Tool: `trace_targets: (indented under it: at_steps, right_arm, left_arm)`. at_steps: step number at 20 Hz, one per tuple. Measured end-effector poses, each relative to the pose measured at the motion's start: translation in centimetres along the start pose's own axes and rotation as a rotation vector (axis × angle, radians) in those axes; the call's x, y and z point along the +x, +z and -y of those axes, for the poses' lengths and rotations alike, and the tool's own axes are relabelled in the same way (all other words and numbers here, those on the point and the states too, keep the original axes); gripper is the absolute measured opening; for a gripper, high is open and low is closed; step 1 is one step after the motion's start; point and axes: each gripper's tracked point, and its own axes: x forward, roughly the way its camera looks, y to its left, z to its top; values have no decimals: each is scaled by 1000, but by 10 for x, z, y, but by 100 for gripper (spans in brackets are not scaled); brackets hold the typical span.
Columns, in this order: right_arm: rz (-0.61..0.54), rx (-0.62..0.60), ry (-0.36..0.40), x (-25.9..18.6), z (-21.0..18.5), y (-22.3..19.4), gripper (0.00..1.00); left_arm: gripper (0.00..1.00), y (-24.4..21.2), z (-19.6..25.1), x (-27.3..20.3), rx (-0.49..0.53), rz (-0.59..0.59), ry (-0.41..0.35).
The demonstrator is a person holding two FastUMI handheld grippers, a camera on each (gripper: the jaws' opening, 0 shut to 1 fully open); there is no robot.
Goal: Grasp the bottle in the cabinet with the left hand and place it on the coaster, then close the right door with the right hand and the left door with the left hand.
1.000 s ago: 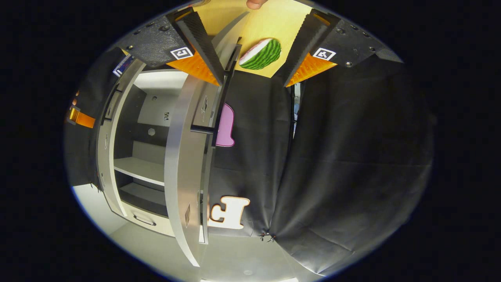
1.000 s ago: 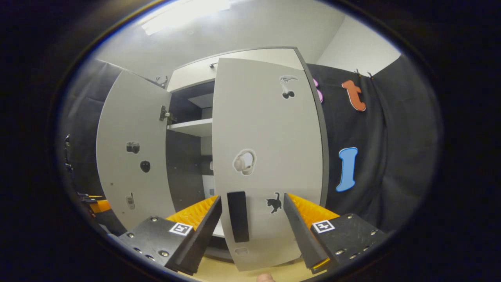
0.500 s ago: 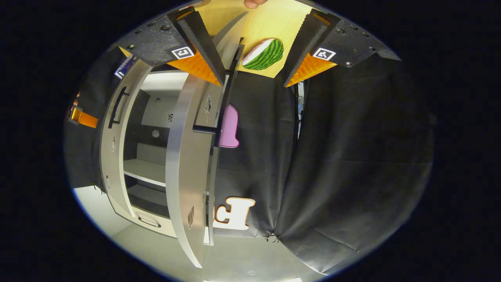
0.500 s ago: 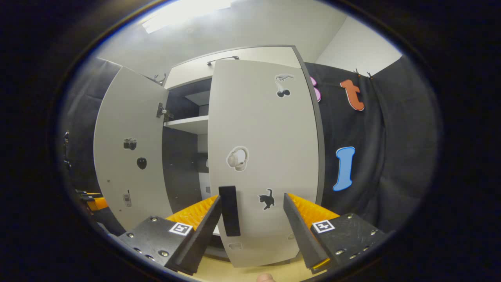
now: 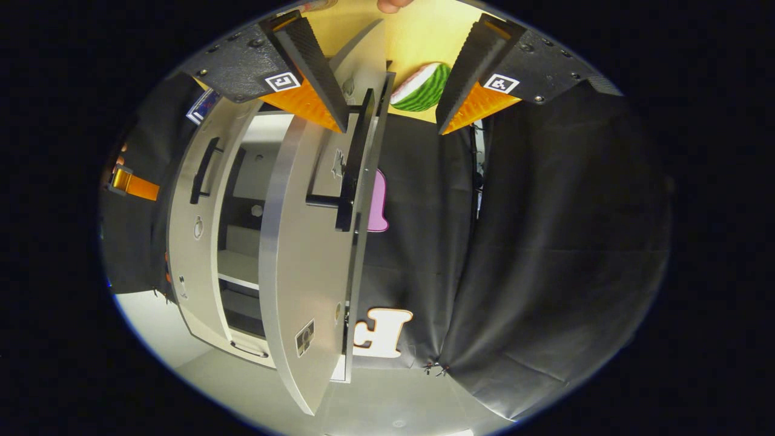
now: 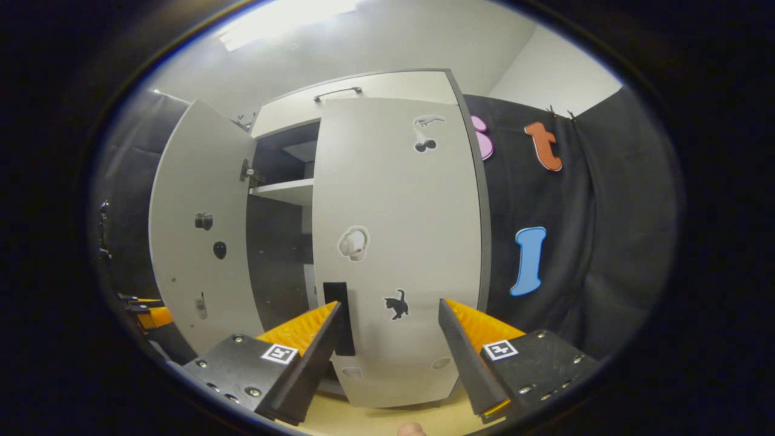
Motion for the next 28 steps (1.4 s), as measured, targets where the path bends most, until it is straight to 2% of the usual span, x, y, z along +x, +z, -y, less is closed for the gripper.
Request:
trace_targets:
  at_steps: [5,6,13,16,17,20,21,22,25,26,27,28]
  right_arm:
    - [5,-2,-9,-4,16,5,99]
    - [5,-4,-12,-5,20,4,95]
    - [7,-6,-22,-2,34,6,96]
    - [5,-9,-24,-1,37,4,93]
    - [5,-12,-26,-1,39,3,96]
    - [5,-18,-30,1,43,2,93]
    - [6,-19,-32,2,44,2,93]
    - [6,-19,-33,2,45,1,95]
    - [7,-18,-38,5,50,0,95]
    - [6,-18,-40,7,52,-1,95]
    - [6,-19,-43,8,54,0,95]
    - [5,-21,-45,8,55,-1,95]
  left_arm:
    - [94,-2,27,5,26,0,-40]
    - [94,-2,30,6,23,-1,-46]
    - [94,-6,56,13,0,-10,-89]
    - [94,-6,64,19,6,-10,-100]
    - [94,-7,66,20,5,-11,-106]
    - [94,-9,73,25,6,-18,-116]
    - [88,-9,75,28,7,-19,-119]
    - [94,-8,78,29,10,-20,-125]
    - [94,-8,86,35,21,-19,-138]
    - [88,-8,89,37,23,-19,-143]
    - [94,-8,92,39,23,-19,-149]
    - [94,-9,96,41,22,-21,-157]
